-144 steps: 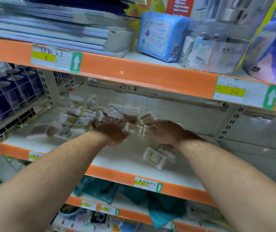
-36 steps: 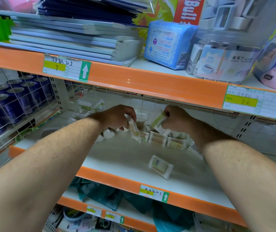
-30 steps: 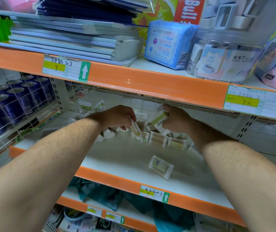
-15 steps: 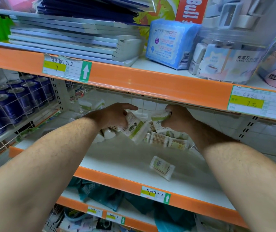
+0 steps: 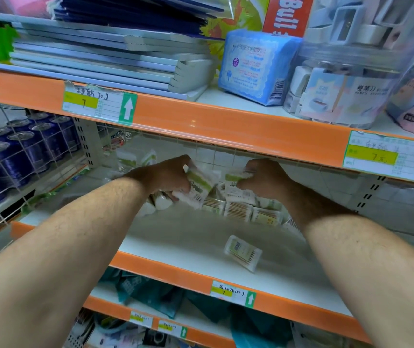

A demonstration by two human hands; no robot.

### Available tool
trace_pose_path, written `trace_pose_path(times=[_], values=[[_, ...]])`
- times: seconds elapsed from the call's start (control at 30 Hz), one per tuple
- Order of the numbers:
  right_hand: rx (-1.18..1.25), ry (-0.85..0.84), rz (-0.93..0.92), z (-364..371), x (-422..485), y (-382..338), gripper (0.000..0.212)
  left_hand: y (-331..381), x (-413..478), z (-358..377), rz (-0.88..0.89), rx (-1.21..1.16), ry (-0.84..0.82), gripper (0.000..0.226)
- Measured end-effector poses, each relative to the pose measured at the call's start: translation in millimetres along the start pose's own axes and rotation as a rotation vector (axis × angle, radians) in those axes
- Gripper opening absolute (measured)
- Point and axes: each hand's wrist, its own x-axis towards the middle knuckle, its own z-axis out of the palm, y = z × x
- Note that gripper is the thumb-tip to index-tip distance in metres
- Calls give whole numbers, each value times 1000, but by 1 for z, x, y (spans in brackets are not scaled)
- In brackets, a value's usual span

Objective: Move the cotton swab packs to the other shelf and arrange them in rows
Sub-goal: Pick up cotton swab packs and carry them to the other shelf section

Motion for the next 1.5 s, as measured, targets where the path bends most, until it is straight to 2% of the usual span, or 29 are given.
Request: trace_pose_path(times=[0.07,0.17,0.23,0.37,0.5,0.57,0.83,1.0,1.1,1.3,1.37,1.5], values=[[14,5,-3,1,1,-1,30,0,0,0,9,31,-34,64],[24,3,-12,0,0,-3,41,3,-2,1,38,78,25,38],[-37,-1,-43,1,0,-4,34,4,-1,3,62,104,57,23],[-114,-67,-73,5,0,-9,20,8,-2,4,128,240,82,17],[-125,-74,-121,10,-1,-9,17,11,-4,4,149,319,135,39],[-131,-61,-138,10,-3,-8,26,13,-8,4,147,364,149,46],[-162,-66,-161,1,-20,1,20,26,-24,16,94,398,154,29],[-186,-64,-152,-8,-39,12,5,40,-29,32,132,426,124,27],[-162,-65,-113,-19,-59,15,32,54,-31,40,192,446,97,28],[-177,-17,105,-39,-110,23,41,82,-24,63,343,497,14,33],[-197,-16,214,-41,-132,30,37,91,-24,78,415,511,-35,34],[-287,39,374,-42,-192,46,6,112,-35,120,545,489,-164,31]])
